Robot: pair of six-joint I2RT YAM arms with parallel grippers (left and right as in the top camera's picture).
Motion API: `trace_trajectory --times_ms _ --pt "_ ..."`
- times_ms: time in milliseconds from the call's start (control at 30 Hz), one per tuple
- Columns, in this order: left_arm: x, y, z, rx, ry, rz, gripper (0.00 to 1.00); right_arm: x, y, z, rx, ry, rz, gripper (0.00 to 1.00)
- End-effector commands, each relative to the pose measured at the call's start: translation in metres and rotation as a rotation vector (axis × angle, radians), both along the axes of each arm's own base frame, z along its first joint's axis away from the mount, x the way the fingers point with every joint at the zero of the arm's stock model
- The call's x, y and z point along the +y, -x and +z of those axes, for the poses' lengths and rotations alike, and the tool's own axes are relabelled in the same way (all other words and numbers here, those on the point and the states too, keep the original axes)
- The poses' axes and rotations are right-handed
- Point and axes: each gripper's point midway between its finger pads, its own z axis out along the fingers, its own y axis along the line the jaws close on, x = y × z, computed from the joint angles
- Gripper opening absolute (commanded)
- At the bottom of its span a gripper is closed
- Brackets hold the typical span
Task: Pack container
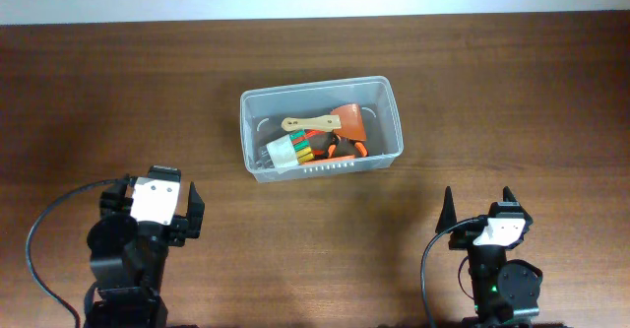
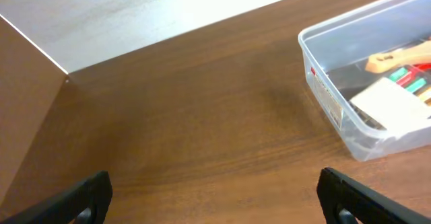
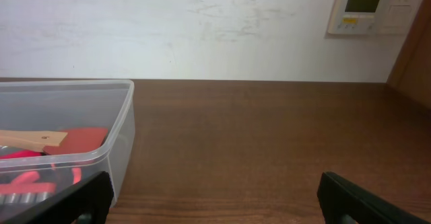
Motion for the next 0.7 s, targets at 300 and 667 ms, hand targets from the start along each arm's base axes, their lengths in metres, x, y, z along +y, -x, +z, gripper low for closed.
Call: trace_trajectory --times_ms 300,667 --pt "-0.089 0.059 0.011 -0.091 0.199 -0.409 0.99 -0.001 0.000 -0.003 -0.001 -0.008 -0.010 0.99" --pt "-0.052 0.024 -0.016 -0.329 0.371 -0.123 0.99 -0.001 0.000 -0.003 -0.001 -0.008 -0.010 0.98"
